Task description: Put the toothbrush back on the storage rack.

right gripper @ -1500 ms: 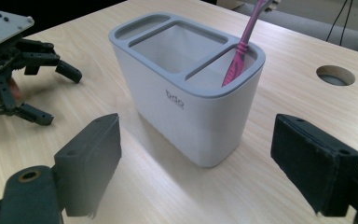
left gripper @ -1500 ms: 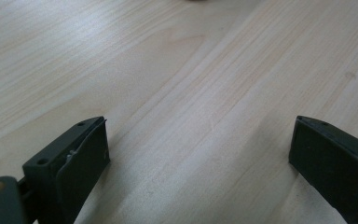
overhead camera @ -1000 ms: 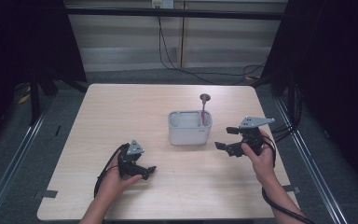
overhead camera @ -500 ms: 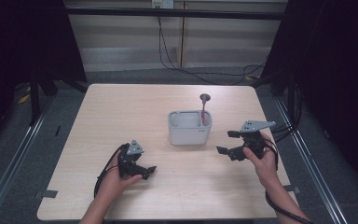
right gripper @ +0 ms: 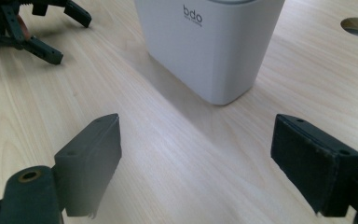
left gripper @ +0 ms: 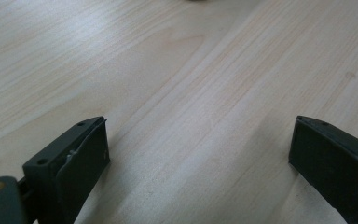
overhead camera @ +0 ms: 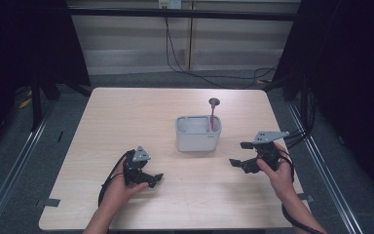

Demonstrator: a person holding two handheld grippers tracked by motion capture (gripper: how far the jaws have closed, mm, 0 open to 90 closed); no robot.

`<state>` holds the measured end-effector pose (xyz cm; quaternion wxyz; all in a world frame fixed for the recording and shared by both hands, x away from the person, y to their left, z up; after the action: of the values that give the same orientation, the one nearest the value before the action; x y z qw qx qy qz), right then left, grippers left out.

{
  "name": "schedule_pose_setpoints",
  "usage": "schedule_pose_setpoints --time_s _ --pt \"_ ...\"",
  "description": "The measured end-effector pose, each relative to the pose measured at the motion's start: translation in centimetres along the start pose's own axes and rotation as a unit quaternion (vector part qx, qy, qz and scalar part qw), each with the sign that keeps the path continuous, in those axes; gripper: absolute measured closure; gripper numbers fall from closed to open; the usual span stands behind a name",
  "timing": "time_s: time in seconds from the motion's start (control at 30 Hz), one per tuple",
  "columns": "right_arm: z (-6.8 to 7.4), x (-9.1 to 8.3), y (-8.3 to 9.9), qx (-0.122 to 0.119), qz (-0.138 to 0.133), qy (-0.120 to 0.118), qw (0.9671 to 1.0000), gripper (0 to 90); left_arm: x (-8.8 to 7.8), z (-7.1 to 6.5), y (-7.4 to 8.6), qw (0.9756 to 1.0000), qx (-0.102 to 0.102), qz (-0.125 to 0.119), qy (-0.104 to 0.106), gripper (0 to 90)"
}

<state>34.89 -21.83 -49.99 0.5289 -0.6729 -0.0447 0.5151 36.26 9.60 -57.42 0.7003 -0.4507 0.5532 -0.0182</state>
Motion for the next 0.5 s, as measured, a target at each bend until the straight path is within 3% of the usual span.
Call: schedule_pose_setpoints --time_s 0.5 --pt "-0.2 -0.3 1.9 0.003 0.013 -0.004 0.9999 15.9 0.0 0.0 0.0 1.0 -0.003 -0.002 -0.001 4.5"
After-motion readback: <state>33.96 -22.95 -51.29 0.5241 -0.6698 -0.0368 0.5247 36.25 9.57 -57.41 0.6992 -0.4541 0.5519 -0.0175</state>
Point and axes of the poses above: each handheld gripper's, and its own axes: x roughly forward along the jaws, y roughly out of its underside, z roughly to its left, the point moved 9 cm from there along x, roughly forward along the jaws, and after that the axes turned 4 degrees about z, right-handed, at the moved point
